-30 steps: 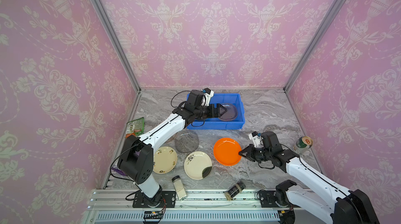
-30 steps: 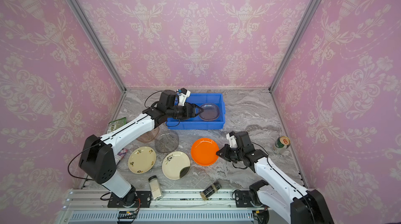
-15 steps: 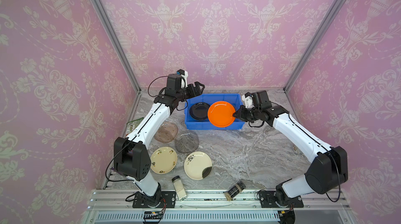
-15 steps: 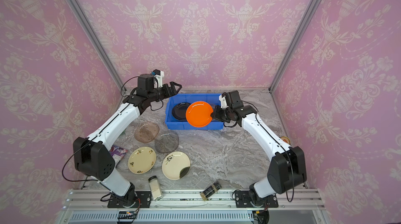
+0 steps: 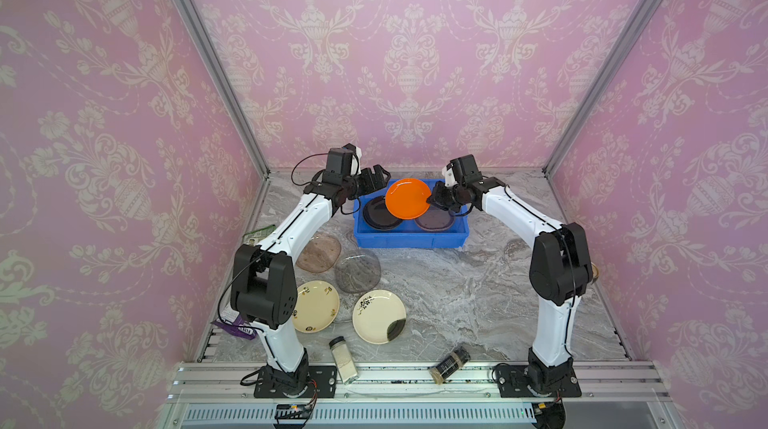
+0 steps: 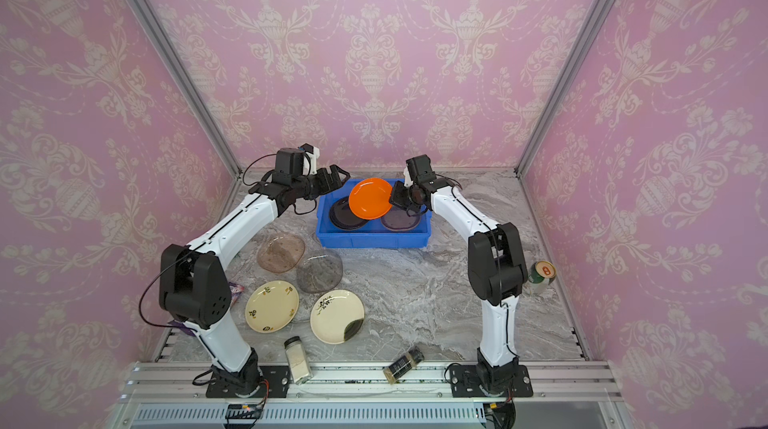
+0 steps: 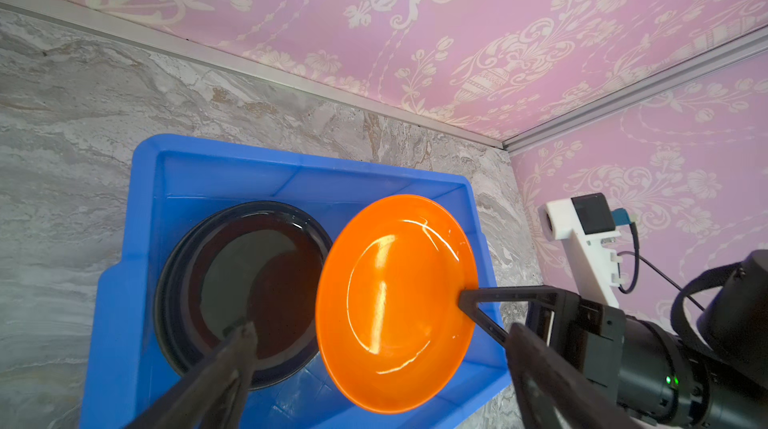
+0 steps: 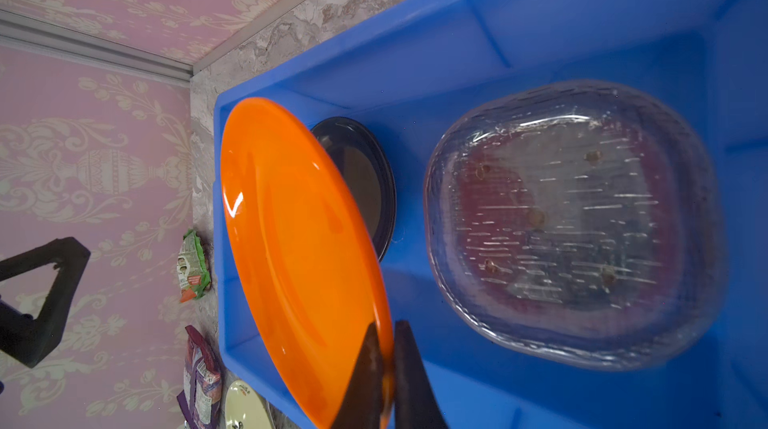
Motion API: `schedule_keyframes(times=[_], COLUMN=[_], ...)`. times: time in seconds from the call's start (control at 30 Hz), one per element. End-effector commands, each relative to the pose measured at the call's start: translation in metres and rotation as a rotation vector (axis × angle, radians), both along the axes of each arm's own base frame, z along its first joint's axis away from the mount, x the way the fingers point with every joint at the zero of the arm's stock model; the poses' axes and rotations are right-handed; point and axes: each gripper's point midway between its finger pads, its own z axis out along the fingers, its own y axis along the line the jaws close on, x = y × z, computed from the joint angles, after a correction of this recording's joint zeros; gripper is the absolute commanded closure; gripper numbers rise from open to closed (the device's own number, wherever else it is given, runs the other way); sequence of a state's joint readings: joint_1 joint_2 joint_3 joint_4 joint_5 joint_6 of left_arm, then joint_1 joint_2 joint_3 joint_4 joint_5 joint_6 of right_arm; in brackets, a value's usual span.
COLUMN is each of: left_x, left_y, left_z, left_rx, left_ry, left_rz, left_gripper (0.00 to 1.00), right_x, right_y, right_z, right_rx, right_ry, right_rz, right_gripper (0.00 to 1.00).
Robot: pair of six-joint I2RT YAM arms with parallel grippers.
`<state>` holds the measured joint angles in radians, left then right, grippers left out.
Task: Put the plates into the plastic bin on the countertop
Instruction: 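Lift the orange plate and carry it over the bin with right gripper, then lower the orange plate onto the black plate in the bin, open right gripper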
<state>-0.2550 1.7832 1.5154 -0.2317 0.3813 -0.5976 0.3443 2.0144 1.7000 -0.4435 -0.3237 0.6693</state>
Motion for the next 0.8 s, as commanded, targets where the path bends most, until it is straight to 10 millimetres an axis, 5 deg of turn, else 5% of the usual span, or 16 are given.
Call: schedule_keyframes(times=[0.0,0.43,0.63,0.77], left_x=[0.005,-0.001,-0.006,-0.008], left_y=[0.000,0.003,0.006,0.008], left_z=[-0.007,-0.020,-0.022,-0.021], left_rx=[-0.030,-0.026,-0.016,-0.012], left_ry=[0.017,0.046,0.050,0.050], left_rz=[-0.011,-0.015,-0.011,-0.006], left_gripper=[0.05,0.05,0.05,0.05], right_x=[0.010,0.025,0.032,0.034], right_y=[0.019,0.055,0.069,0.073], right_z=[0.004,-0.050,-0.059,-0.061], right_rx=[0.027,0.032,0.047,0.056], right_ry=[-0.012,0.071,0.088,0.103], right_rz=[0.007,0.034,0.042,0.046], right_gripper=[1.00,1.00,1.00,0.80])
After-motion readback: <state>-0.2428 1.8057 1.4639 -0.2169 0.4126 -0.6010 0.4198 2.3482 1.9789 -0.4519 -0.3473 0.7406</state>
